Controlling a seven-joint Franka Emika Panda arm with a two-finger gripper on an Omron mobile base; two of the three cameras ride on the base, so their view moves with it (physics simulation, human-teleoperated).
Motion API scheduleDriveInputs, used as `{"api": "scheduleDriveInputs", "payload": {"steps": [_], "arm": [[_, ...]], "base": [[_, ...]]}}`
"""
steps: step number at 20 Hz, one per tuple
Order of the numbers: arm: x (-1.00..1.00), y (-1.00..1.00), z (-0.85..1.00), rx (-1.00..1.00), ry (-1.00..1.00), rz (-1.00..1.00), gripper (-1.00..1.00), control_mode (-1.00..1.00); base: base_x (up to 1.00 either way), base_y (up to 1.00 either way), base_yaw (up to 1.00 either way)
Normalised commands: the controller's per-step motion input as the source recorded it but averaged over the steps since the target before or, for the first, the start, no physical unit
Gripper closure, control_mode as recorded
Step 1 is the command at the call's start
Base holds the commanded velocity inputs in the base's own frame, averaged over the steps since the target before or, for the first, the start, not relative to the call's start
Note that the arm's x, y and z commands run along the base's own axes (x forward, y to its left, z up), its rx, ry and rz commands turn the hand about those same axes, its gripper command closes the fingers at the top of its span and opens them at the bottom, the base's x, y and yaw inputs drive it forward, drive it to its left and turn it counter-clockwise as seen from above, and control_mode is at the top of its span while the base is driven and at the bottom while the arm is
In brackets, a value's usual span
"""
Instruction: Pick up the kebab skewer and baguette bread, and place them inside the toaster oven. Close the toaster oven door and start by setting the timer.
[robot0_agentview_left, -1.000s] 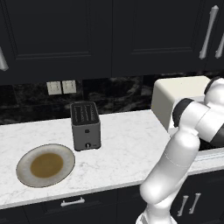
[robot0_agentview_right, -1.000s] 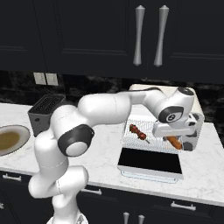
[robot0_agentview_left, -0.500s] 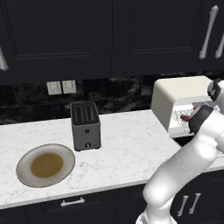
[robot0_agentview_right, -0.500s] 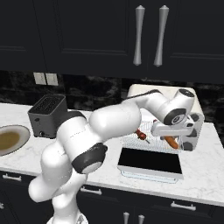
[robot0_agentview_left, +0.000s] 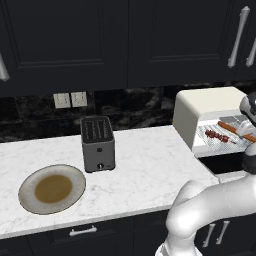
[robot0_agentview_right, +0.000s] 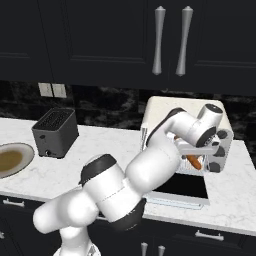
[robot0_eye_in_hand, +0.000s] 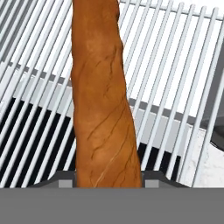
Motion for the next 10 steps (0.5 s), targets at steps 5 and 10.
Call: {"api": "scheduleDriveInputs", "payload": {"steps": [5,10], "arm": [[0.00,0.20,-0.41,-0.05,-0.08,-0.03,1.00,-1.00],[-0.22,0.10,-0.42,-0.09,-0.09,-0.05,1.00,-1.00]], "base": [[0.00,0.00,0.00],[0.00,0.00,0.00]]}}
